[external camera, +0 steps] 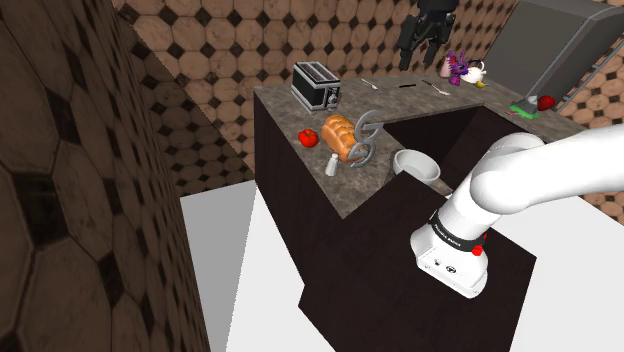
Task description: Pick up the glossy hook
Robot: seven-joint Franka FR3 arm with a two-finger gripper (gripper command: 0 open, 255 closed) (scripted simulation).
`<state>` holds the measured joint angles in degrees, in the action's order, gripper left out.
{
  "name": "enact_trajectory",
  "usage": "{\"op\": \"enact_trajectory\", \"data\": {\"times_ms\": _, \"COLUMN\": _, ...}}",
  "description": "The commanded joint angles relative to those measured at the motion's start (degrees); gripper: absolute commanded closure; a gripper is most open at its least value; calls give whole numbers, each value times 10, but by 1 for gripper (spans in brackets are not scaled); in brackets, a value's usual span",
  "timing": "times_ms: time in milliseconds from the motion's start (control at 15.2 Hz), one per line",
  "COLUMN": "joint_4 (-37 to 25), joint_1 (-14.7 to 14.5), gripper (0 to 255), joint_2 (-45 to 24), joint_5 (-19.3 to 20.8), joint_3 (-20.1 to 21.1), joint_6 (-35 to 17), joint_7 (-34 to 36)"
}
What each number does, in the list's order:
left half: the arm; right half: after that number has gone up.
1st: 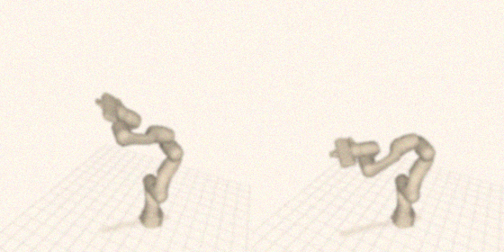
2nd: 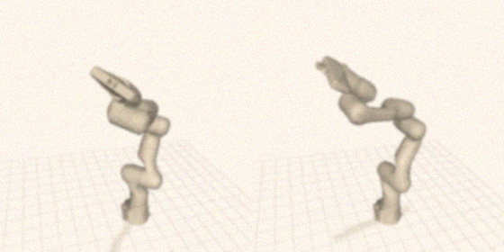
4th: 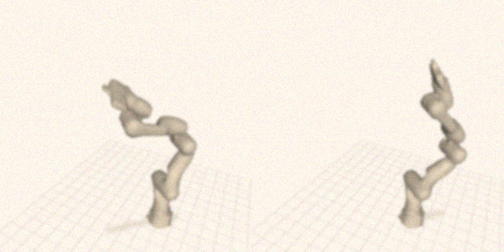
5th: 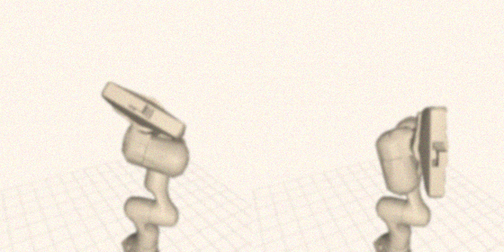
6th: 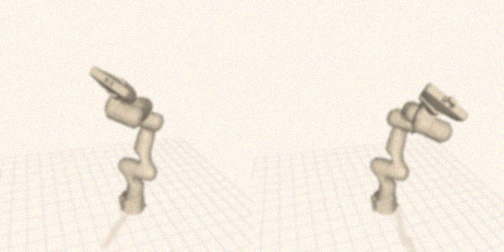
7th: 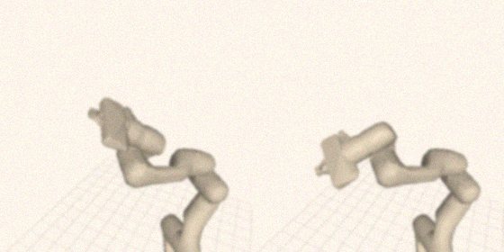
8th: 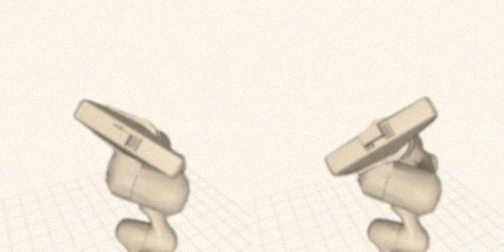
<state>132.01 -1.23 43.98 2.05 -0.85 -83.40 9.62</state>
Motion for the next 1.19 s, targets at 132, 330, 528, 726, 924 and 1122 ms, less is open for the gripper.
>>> {"op": "enact_trajectory", "data": {"times_ms": 132, "joint_4": 27, "joint_1": -5, "gripper": 0, "joint_2": 12, "joint_5": 20, "joint_3": -33, "joint_6": -20, "joint_7": -61}}
{"op": "enact_trajectory", "data": {"times_ms": 330, "joint_4": 59, "joint_1": -11, "gripper": 0, "joint_2": 20, "joint_5": 52, "joint_3": -86, "joint_6": -53, "joint_7": -151}}
{"op": "enact_trajectory", "data": {"times_ms": 528, "joint_4": 81, "joint_1": -18, "gripper": 0, "joint_2": 15, "joint_5": 83, "joint_3": -141, "joint_6": -89, "joint_7": -242}}
{"op": "enact_trajectory", "data": {"times_ms": 726, "joint_4": 91, "joint_1": -27, "gripper": 0, "joint_2": -5, "joint_5": 110, "joint_3": -198, "joint_6": -129, "joint_7": -332}}
{"op": "enact_trajectory", "data": {"times_ms": 924, "joint_4": 90, "joint_1": -41, "gripper": 0, "joint_2": -39, "joint_5": 131, "joint_3": -257, "joint_6": -171, "joint_7": -423}}
{"op": "enact_trajectory", "data": {"times_ms": 1122, "joint_4": 79, "joint_1": -63, "gripper": 0, "joint_2": -86, "joint_5": 141, "joint_3": -317, "joint_6": -215, "joint_7": -516}}
